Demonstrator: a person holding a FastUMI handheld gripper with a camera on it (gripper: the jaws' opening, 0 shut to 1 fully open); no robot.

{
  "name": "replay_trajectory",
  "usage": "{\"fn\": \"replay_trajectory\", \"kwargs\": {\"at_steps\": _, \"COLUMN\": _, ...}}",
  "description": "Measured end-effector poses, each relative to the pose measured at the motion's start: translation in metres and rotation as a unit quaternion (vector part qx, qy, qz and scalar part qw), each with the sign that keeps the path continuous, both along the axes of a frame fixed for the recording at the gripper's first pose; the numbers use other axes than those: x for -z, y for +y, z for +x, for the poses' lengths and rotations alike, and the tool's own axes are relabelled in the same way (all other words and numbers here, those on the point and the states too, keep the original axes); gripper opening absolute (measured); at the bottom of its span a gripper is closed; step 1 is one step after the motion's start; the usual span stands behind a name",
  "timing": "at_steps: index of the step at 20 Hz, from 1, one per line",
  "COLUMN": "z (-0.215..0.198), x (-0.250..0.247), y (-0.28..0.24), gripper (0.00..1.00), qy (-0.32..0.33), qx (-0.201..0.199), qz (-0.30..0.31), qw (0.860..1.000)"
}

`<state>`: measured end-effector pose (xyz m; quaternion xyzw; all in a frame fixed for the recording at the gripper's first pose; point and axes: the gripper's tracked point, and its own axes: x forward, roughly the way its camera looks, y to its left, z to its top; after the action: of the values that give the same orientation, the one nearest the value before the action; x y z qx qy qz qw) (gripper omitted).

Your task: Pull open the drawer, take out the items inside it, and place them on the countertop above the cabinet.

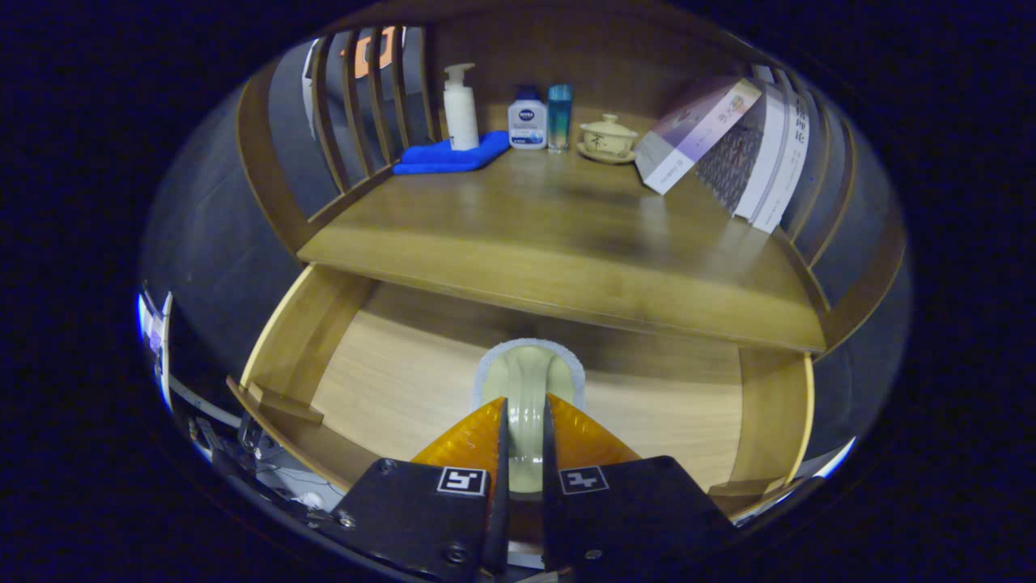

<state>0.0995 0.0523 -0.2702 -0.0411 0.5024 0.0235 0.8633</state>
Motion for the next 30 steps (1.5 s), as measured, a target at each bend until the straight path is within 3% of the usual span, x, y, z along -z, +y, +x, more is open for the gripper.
{"fn": "replay_trajectory", "kwargs": {"at_steps": 6, "z": 0.025, "x": -0.061, "y": -0.015, "gripper": 0.19, "qy": -0.051, "qx": 0.009, "qz": -0.005, "qw": 0.999}}
{"fn": "replay_trajectory", "kwargs": {"at_steps": 12, "z": 0.079, "x": -0.079, "y": -0.031, "gripper": 0.19, "qy": -0.061, "qx": 0.028, "qz": -0.019, "qw": 0.998}}
{"fn": "replay_trajectory", "kwargs": {"at_steps": 20, "z": 0.156, "x": -0.073, "y": -0.041, "gripper": 0.19, "qy": -0.058, "qx": 0.047, "qz": -0.02, "qw": 0.997}}
{"fn": "replay_trajectory", "kwargs": {"at_steps": 30, "z": 0.195, "x": -0.039, "y": -0.056, "gripper": 0.2, "qy": -0.055, "qx": 0.061, "qz": -0.066, "qw": 0.994}}
